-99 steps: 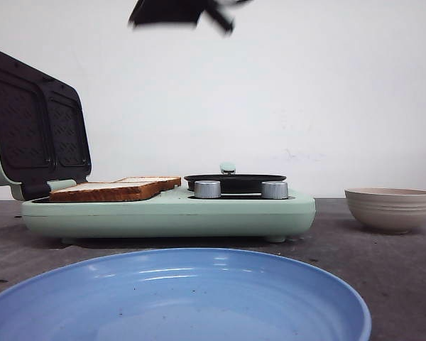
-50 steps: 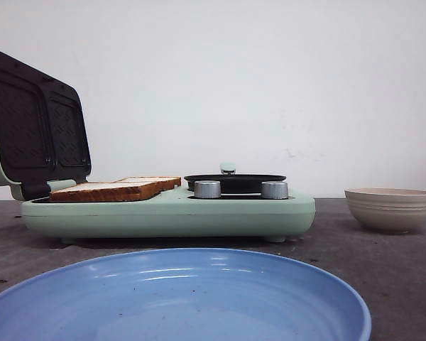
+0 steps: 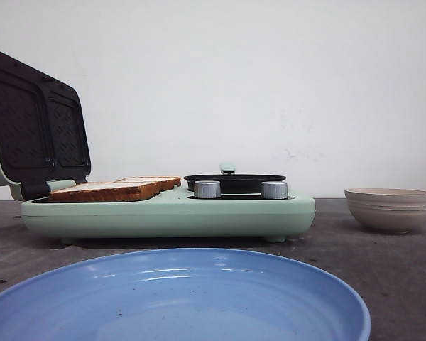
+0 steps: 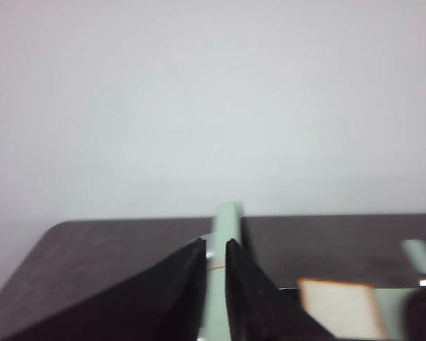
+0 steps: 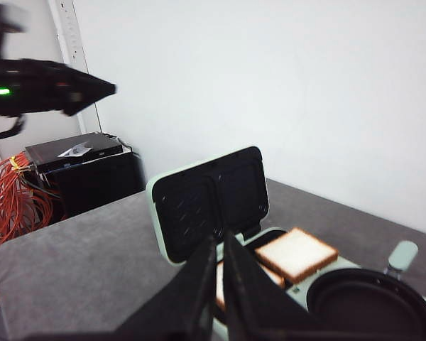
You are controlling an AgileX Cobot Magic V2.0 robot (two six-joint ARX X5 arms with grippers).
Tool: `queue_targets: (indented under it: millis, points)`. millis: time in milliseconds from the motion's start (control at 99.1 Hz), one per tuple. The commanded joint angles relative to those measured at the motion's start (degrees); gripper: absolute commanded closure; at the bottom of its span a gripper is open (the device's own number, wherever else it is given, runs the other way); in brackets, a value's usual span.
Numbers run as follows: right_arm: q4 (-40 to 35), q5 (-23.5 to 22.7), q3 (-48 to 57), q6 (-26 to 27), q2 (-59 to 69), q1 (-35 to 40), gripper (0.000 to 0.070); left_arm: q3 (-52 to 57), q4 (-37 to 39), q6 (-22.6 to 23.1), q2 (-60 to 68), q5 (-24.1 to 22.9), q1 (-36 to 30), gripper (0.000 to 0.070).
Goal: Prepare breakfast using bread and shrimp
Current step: 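Move the left gripper to the sandwich maker lid handle and grasp it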
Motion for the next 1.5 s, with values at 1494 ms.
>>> queue_targets:
  millis: [1494]
  points:
    - [-5.5, 0.0, 0.5, 11.4, -7.7, 0.3, 0.0694, 18.4, -18.8, -22.9, 34.3, 49.5, 37.4, 0.0456]
